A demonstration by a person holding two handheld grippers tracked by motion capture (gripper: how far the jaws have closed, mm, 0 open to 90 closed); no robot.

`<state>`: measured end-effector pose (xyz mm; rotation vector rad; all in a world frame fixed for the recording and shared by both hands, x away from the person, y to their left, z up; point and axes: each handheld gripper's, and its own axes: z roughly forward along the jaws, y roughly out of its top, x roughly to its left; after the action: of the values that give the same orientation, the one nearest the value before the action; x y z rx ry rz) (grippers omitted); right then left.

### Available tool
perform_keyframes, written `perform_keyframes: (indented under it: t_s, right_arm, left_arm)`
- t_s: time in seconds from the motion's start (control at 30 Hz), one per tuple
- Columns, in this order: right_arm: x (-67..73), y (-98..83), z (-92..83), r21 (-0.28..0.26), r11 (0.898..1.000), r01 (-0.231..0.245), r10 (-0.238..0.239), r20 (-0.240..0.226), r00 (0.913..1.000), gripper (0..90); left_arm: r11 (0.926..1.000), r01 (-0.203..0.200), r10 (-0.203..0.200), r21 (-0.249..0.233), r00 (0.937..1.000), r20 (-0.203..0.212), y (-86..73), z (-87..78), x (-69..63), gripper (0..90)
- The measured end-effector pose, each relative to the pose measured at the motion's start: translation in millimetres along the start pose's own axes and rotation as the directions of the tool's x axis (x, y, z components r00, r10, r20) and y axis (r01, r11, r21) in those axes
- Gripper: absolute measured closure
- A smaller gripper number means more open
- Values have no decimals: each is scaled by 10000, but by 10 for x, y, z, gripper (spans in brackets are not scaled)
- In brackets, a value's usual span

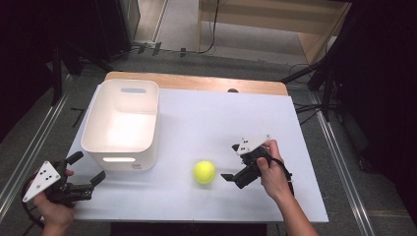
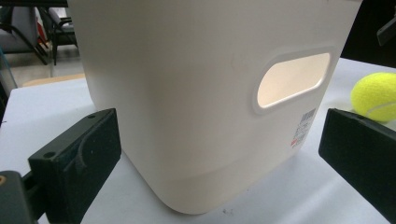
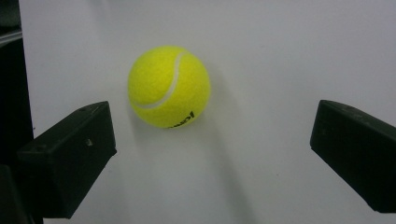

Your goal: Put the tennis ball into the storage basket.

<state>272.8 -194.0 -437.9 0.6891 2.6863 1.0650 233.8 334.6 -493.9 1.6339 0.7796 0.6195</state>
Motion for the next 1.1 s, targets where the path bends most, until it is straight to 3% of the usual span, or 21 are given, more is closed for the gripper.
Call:
perform_keyframes:
  t_s: [0.23,0.5,0.7,1.1]
  right_arm:
    - [-4,155,101,717,9966,397,-372,-368,9986,0]
    - [19,250,257,1188,9899,769,-667,-877,9939,0]
    - [54,301,376,1770,9778,1122,-935,-1112,9894,0]
    - [86,379,527,2813,9522,1192,-899,-1148,9893,0]
  left_arm:
    - [10000,12,-12,13,10000,-18,-3,3,6,0]
    - [10000,-9,9,11,10000,8,-6,3,8,0]
    - [10000,-46,47,31,10000,-12,-5,4,6,0]
    - [10000,22,-22,22,10000,-6,-7,4,11,0]
